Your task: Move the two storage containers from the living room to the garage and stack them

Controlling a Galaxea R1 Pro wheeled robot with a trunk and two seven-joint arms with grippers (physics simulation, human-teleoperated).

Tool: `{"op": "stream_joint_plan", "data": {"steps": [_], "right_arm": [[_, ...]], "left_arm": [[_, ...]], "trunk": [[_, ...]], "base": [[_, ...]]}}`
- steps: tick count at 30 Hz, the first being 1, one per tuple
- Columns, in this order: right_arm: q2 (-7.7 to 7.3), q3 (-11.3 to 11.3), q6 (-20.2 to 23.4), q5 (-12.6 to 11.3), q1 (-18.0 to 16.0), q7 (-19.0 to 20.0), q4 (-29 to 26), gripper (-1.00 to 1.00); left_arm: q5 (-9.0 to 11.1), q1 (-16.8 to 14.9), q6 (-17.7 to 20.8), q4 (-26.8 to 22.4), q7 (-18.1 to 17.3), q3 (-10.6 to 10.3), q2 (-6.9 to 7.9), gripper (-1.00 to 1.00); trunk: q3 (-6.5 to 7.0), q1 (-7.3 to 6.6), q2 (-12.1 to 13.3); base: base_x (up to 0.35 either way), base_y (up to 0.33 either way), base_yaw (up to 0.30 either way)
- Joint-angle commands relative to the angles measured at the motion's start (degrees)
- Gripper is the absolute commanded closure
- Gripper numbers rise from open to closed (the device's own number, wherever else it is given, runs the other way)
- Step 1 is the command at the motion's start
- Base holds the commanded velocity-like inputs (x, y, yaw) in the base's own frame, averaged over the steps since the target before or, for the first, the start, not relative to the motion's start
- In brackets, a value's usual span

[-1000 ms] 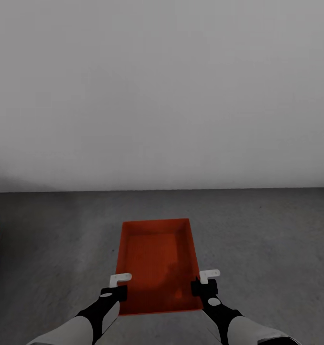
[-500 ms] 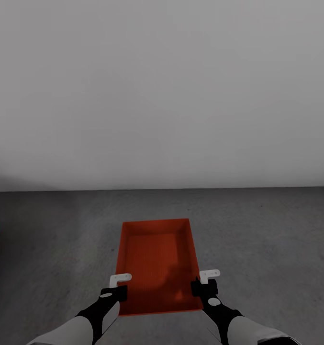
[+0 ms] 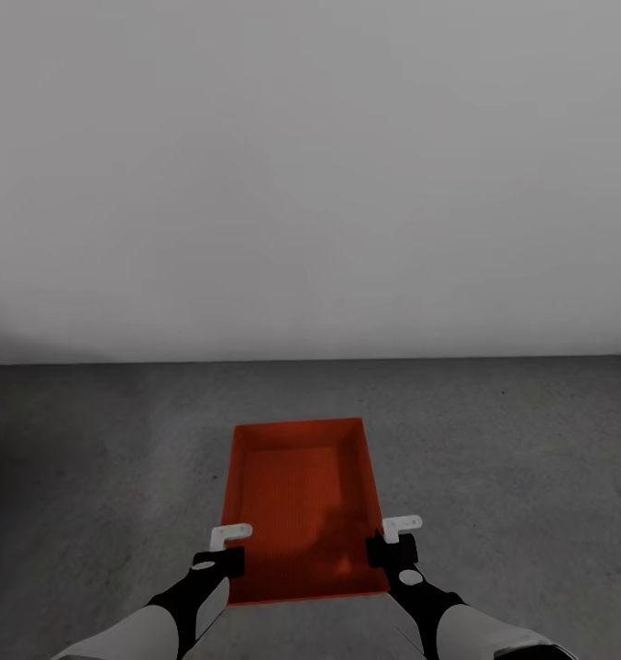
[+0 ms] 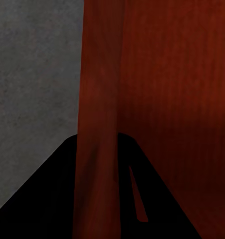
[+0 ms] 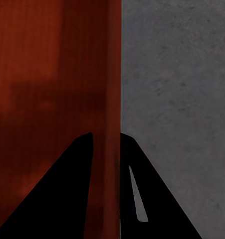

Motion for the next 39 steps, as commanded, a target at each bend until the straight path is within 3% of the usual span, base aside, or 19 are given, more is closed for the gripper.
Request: {"op": "stream_joint_plan", "data": {"steps": [1,39], "right_arm": [[-0.09,-3.7,-0.2,-0.9,0.0,-0.4,0.2,1.0],[-0.26,-3.7,-0.2,-0.9,0.0,-0.4,0.2,1.0]], "left_arm": [[2.3,-0.1,-1.8,-2.0,0.6,2.9,0.03,1.0],[2.3,-0.1,-1.8,-2.0,0.6,2.9,0.02,1.0]], "trunk": [[-0.23,0.22,-0.4],[-7.05,8.57,-15.7]], "base": [[0.0,0.0,0.0],[0.0,0.0,0.0]]}}
